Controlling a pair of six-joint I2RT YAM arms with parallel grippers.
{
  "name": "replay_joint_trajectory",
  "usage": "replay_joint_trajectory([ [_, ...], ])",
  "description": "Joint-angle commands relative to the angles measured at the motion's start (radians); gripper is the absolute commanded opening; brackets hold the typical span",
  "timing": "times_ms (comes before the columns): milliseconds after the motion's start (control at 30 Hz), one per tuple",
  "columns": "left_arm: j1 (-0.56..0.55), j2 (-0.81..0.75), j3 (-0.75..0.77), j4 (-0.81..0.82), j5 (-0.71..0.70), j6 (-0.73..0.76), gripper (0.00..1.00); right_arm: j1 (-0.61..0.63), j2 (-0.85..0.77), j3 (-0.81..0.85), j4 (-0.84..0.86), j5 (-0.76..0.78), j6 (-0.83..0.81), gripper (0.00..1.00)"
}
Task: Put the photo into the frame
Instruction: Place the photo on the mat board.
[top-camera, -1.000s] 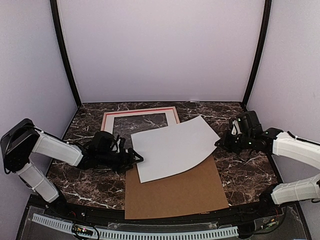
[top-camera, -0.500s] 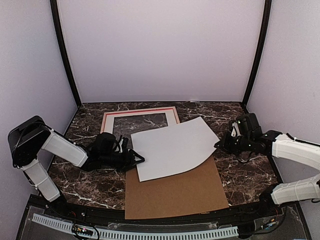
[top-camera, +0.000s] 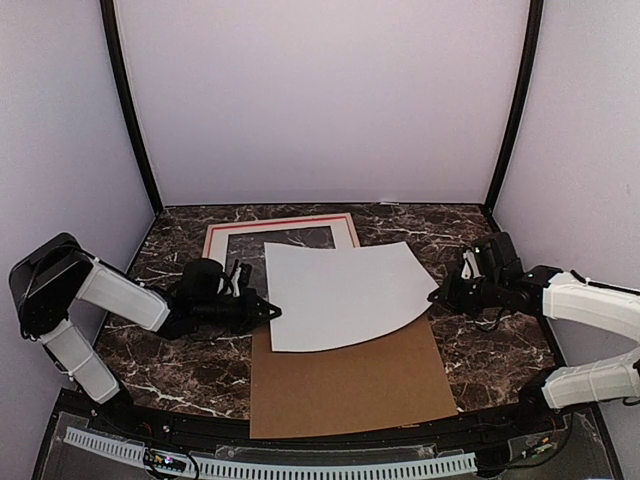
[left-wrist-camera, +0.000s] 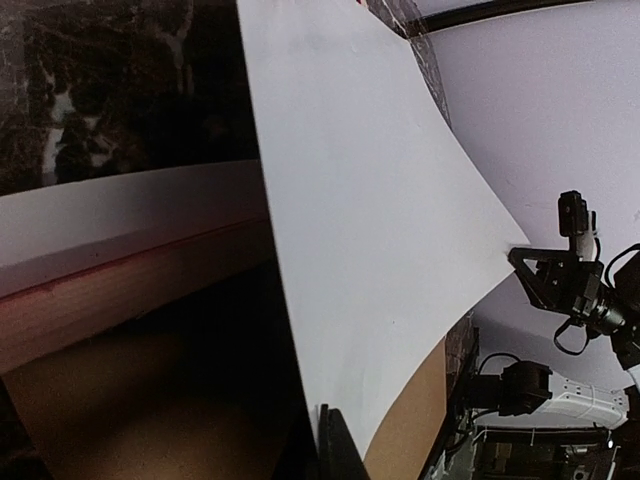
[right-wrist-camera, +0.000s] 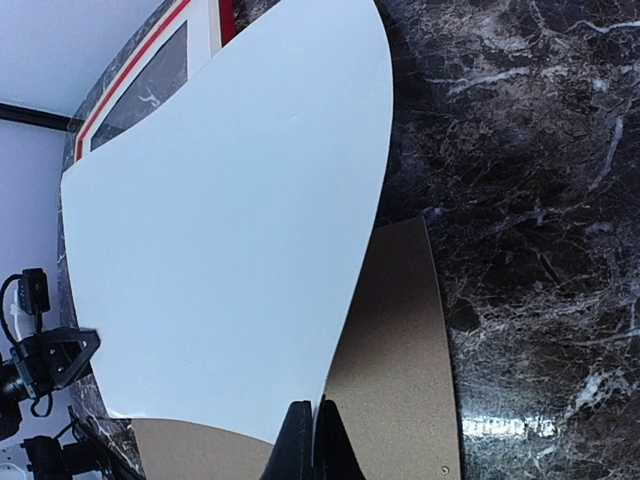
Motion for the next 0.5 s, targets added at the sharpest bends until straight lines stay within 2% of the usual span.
replay_joint_trajectory([
  [0,0.036,-0.094,0.044,-0.108,0.019,0.096,0.00,0.006,0.002,0.019,0.045,-0.022,-0.036,0.00],
  [267,0.148,-0.250,0.195,-0.502,0.004,0.319,0.00,0.084,0.060,0.074,0.168,-0.004,-0.050,0.00],
  [467,0.293,-0.264,0.296,-0.709,0.033,0.413,0.00,0.135,0.239,0.173,0.327,0.026,-0.050,0.00],
])
